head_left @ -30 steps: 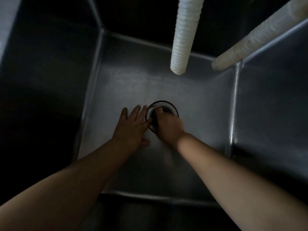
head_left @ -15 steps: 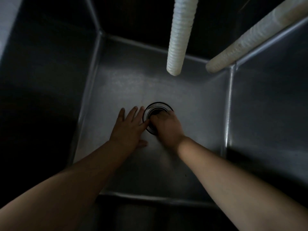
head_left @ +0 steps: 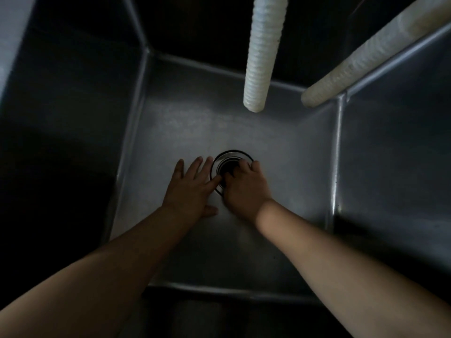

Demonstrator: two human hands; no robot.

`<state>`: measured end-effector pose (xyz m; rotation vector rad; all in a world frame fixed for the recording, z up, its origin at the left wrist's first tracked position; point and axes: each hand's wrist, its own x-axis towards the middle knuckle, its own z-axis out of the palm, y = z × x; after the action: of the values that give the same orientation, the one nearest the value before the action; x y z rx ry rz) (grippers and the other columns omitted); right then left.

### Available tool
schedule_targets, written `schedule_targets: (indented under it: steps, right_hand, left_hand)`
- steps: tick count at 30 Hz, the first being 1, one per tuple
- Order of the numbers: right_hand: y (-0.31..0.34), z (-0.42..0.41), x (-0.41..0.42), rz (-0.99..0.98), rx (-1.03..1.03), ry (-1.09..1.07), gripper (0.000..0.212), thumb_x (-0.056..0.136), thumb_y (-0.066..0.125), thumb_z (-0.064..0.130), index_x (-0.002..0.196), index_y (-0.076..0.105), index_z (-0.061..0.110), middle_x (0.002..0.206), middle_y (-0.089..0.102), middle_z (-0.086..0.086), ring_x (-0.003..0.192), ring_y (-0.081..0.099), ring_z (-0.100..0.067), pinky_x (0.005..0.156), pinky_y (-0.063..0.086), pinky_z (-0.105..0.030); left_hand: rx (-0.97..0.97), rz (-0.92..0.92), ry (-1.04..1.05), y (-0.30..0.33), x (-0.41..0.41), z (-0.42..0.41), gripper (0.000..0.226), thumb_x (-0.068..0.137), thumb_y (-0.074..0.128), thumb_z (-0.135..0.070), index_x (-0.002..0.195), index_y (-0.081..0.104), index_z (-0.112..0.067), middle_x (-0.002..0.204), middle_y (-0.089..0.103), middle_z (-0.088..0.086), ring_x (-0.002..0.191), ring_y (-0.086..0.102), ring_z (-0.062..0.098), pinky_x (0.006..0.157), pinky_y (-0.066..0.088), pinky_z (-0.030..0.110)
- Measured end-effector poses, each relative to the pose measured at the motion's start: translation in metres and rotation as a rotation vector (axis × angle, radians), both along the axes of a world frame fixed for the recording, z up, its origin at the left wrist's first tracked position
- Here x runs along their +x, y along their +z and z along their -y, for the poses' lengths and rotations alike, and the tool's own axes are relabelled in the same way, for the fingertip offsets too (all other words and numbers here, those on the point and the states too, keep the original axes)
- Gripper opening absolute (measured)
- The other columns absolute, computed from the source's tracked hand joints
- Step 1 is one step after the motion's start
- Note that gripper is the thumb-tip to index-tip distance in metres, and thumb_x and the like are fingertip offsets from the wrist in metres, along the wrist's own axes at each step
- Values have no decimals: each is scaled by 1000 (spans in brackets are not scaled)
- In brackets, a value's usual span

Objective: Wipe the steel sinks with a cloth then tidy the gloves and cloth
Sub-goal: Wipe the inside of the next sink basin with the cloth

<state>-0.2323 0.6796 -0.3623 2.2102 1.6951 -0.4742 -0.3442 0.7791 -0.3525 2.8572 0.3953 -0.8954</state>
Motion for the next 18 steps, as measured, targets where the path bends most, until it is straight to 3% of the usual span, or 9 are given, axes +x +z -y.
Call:
schedule_targets:
  steps: [6, 9, 14, 18]
  right_hand:
    - [-1, -9, 0, -39, 35, -182, 31, 93, 39, 32, 105, 61, 14, 95, 65, -5, 114, 39, -31, 93, 25, -43]
    - [-4, -8, 2, -104, 64, -285, 27, 92, 39, 31, 100, 61, 17, 90, 66, -2, 109, 41, -27, 87, 25, -41]
    - [-11, 1, 6, -223, 125, -356, 31, 92, 38, 29, 113, 60, 24, 104, 67, 1, 110, 39, -24, 82, 20, -36]
    - [-16, 12, 3, -244, 135, -299, 39, 91, 41, 29, 129, 50, 28, 130, 54, 4, 116, 35, -27, 83, 24, -37]
  left_hand:
    - [3, 7, 4, -4, 0, 0, 83, 85, 40, -67, 149, 0, -33, 156, -19, 10, 145, -13, 29, 114, -6, 55]
    - [2, 16, 11, -6, -1, 1, 84, 85, 42, -66, 149, -1, -33, 157, -19, 9, 144, -14, 28, 113, -8, 54]
    - [15, 8, 9, -8, 0, 2, 83, 85, 42, -66, 149, 0, -33, 156, -20, 10, 144, -14, 29, 113, -8, 54]
    - [5, 45, 22, -9, -2, 3, 83, 85, 44, -65, 149, 2, -33, 157, -16, 10, 145, -12, 29, 113, -7, 54]
